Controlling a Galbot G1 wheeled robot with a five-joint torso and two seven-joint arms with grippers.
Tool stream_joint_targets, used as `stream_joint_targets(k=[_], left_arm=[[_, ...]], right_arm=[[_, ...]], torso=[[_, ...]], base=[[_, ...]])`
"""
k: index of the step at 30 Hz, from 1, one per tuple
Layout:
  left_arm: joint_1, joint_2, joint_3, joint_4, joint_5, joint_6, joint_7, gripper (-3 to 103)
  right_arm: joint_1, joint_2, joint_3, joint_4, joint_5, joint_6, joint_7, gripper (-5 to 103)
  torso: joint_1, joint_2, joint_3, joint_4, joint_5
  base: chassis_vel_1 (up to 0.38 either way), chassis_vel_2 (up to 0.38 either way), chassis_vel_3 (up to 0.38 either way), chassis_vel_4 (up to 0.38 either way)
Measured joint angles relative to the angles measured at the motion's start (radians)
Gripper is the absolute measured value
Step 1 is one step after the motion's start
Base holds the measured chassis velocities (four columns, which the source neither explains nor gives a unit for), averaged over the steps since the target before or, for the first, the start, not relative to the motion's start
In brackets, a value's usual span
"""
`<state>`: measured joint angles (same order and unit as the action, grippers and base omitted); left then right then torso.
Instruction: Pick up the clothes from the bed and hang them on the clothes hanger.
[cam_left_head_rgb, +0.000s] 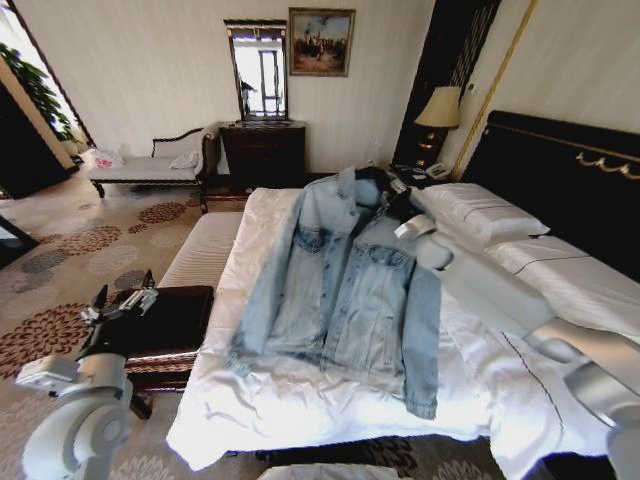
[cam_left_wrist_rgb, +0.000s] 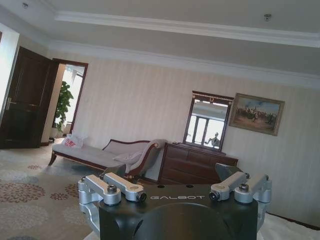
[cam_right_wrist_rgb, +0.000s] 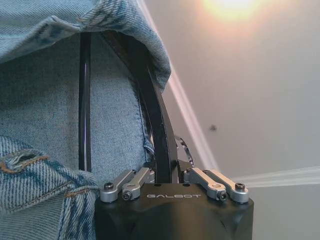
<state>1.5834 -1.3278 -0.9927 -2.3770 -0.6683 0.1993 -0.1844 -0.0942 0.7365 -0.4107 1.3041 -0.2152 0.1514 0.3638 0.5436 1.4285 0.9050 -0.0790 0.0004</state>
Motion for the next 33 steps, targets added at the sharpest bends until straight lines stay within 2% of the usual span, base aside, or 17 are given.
stream_joint_targets(k=[6,12,18,25,33], left_arm=[[0.002,-0.002,0.003,-0.014,-0.002,0.004,-0.004,100],[0.005,-0.001,-0.003,-0.023,-0.013,0.007,-0.008,100],[0.007,-0.006,0.004,-0.032,-0.016,0.009,-0.012,100],[0.010,-0.004,0.003,-0.038,-0.018,0.010,-0.013,100],[0.012,0.001,-0.001,-0.052,-0.030,0.012,-0.014,100]], right_arm=[[0.008,-0.062,0.062,0.063,0.020,-0.007,0.026,20],[0.009,-0.128,0.106,0.119,0.125,-0.032,0.062,20],[-0.007,-0.203,0.178,0.179,0.229,-0.012,0.074,19],[-0.005,-0.245,0.216,0.234,0.290,0.002,0.078,19],[-0.003,-0.313,0.269,0.316,0.402,-0.001,0.101,17]], torso=[[0.000,0.000,0.000,0.0001,-0.0003],[0.000,0.000,0.000,0.0001,-0.0002],[0.000,0.000,0.000,-0.0001,-0.0002],[0.000,0.000,0.000,0.0004,-0.0002],[0.000,0.000,0.000,0.0001,-0.0003]], base=[[0.000,0.000,0.000,0.000],[0.000,0.000,0.000,0.000],[0.000,0.000,0.000,0.000],[0.000,0.000,0.000,0.000],[0.000,0.000,0.000,0.000]])
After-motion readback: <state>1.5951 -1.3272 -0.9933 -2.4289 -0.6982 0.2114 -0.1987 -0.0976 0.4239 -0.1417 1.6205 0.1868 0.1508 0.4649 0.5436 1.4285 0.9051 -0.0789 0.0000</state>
